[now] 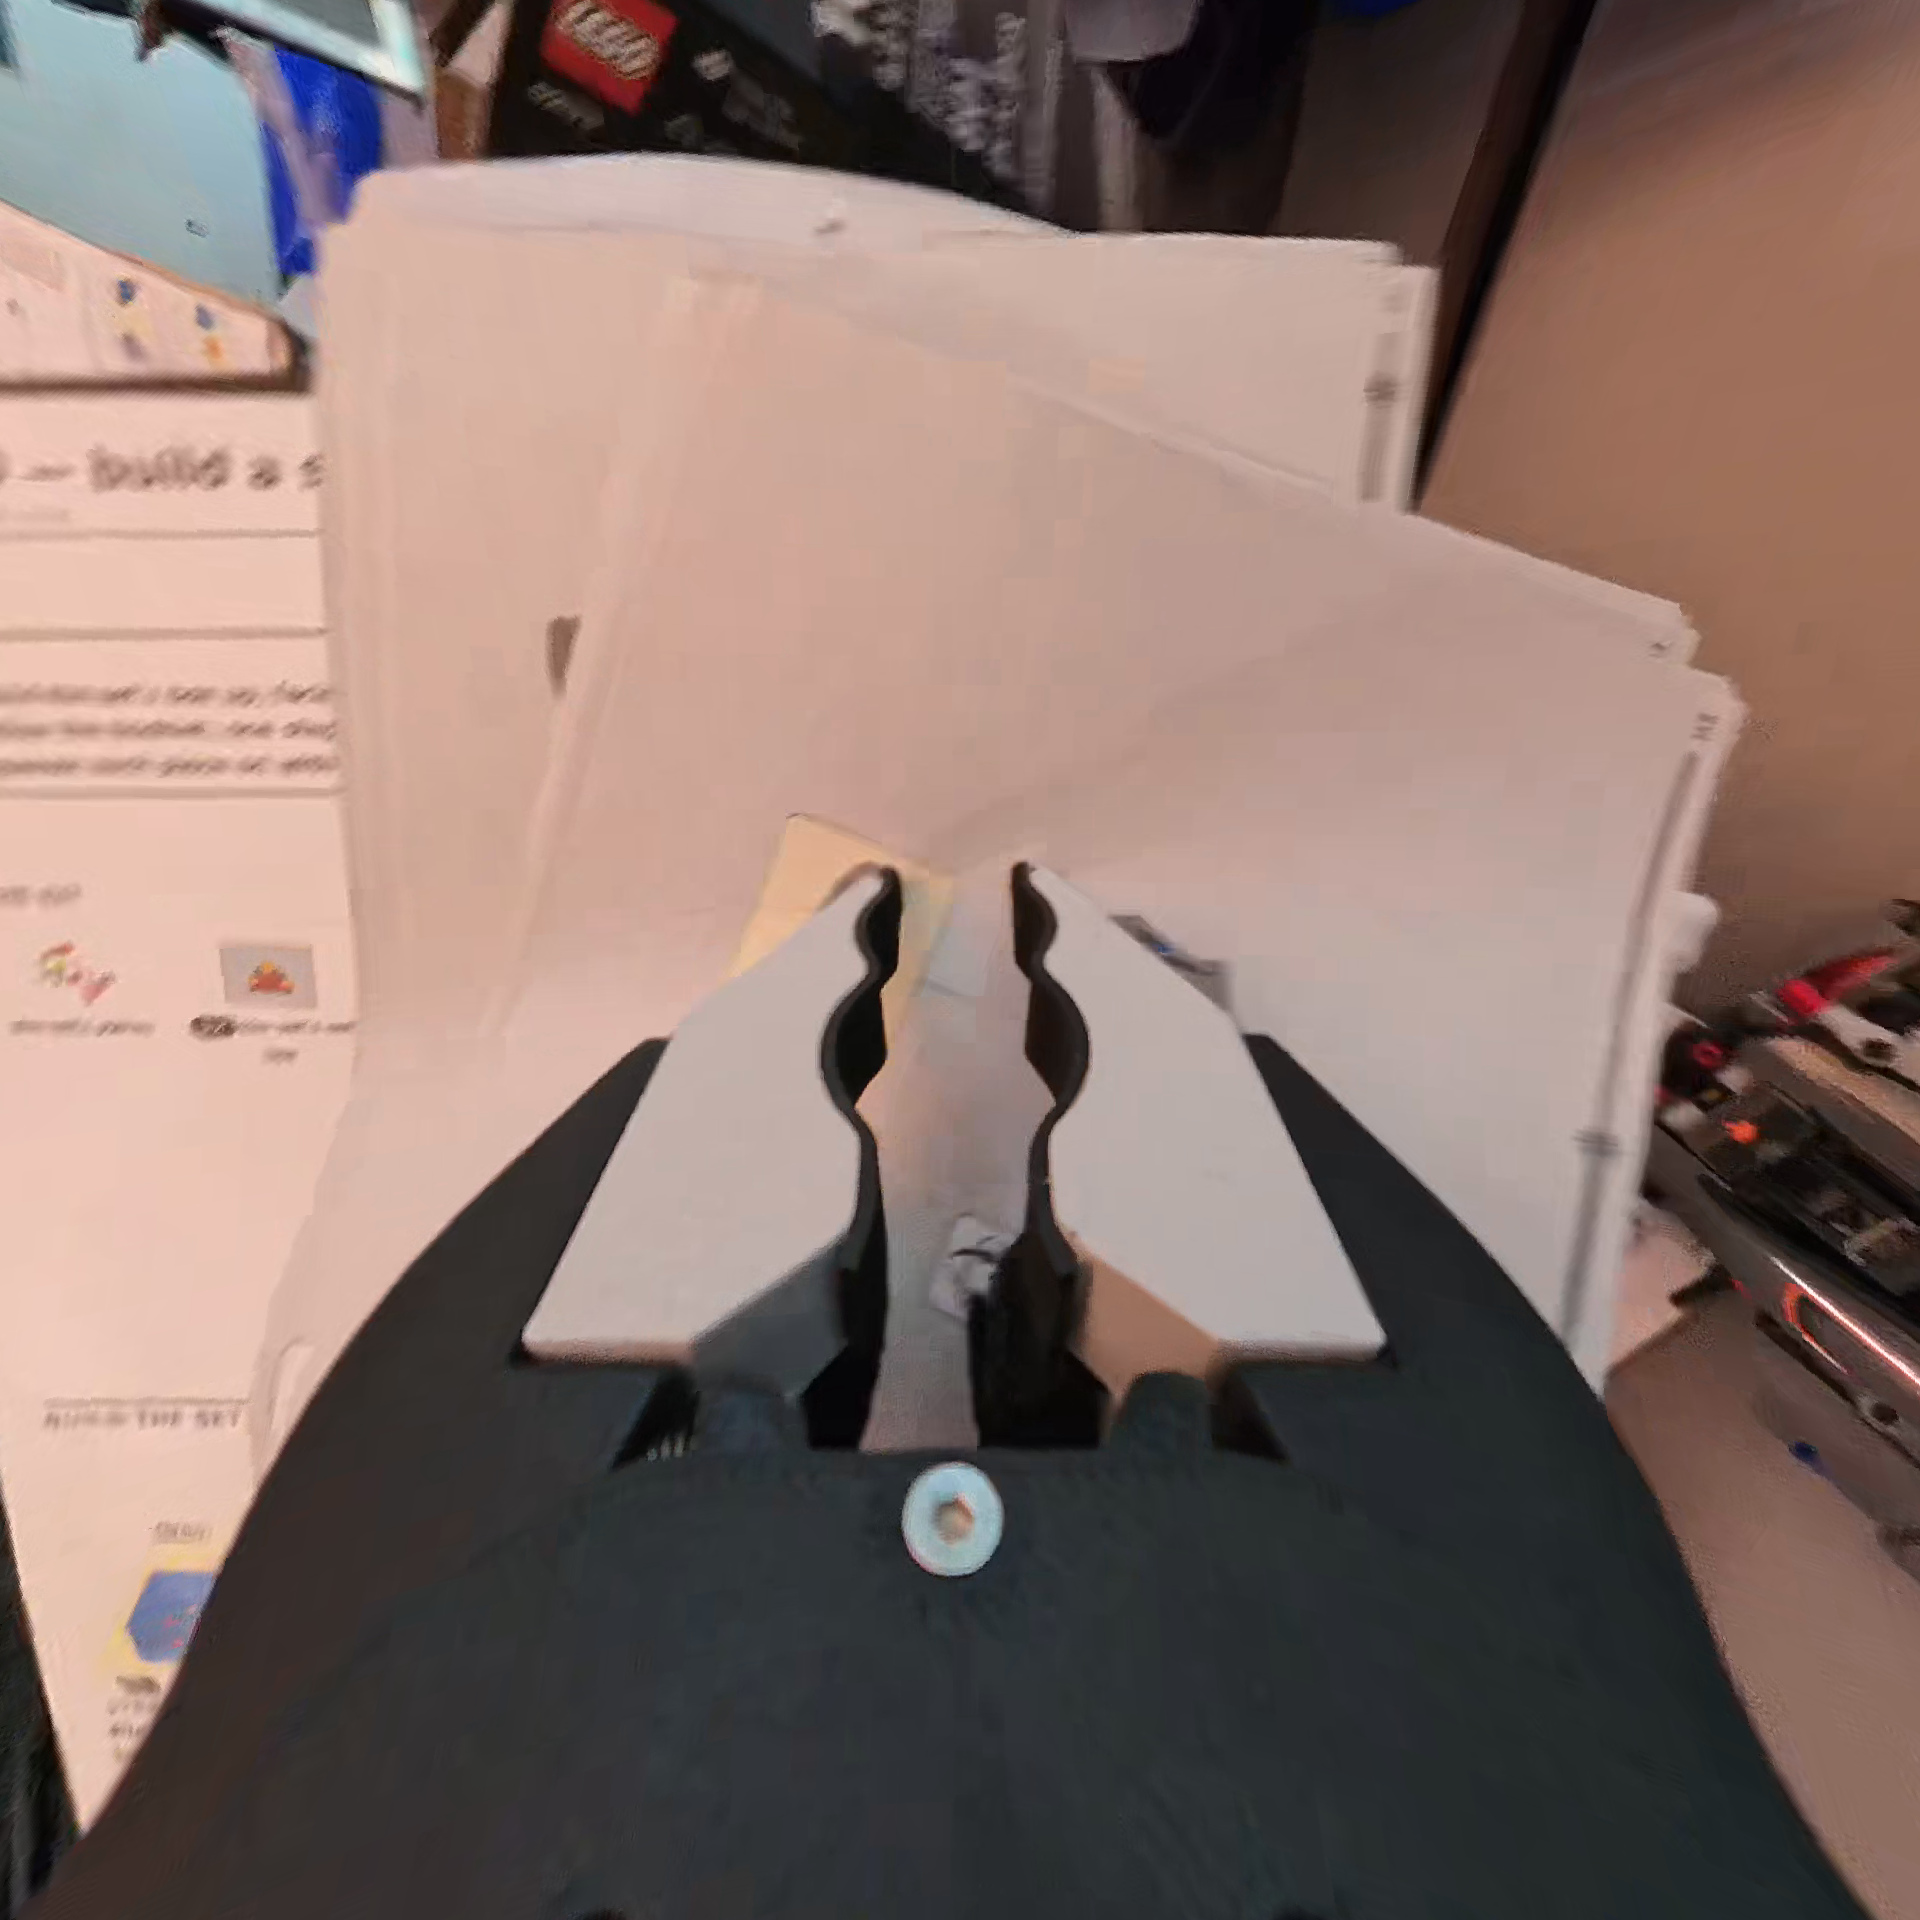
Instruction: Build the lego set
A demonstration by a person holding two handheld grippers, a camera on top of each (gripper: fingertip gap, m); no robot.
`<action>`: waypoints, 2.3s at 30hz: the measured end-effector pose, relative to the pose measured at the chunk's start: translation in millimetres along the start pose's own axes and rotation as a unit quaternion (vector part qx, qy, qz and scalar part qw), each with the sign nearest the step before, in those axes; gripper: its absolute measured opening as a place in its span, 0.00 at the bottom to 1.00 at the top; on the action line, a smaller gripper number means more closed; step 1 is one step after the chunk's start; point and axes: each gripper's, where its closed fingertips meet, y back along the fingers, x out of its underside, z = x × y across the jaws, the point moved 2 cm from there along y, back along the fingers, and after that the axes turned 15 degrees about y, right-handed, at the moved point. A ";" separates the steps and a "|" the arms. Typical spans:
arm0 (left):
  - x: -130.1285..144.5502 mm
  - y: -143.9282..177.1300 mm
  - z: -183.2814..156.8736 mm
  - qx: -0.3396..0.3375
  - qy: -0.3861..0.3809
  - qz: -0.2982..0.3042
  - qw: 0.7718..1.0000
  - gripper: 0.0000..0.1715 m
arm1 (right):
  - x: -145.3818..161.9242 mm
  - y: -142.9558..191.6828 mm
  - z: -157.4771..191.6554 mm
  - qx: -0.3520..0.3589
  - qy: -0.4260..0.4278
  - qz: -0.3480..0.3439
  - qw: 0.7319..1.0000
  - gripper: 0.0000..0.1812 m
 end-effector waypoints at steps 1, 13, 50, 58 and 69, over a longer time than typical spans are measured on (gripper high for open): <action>0.5 0.0 -11.3 0.015 -0.013 0.006 1.000 0.18 | 0.0 0.4 -0.5 0.001 -0.001 0.000 1.000 0.03; 27.9 6.4 -66.4 0.054 -0.090 0.052 0.993 0.41 | -1.3 2.6 -1.5 0.001 -0.004 -0.007 1.000 0.03; 127.2 118.1 43.2 -0.133 0.011 0.040 0.990 0.35 | 4.2 -3.7 5.9 -0.018 0.004 0.013 1.000 0.03; 196.5 129.4 78.0 -0.200 0.109 0.081 0.970 0.20 | 5.3 -3.4 5.1 -0.016 0.002 0.015 1.000 0.03; 259.0 170.0 98.9 -0.207 0.315 0.013 0.926 0.22 | 4.3 -2.8 5.4 -0.016 0.003 0.014 1.000 0.03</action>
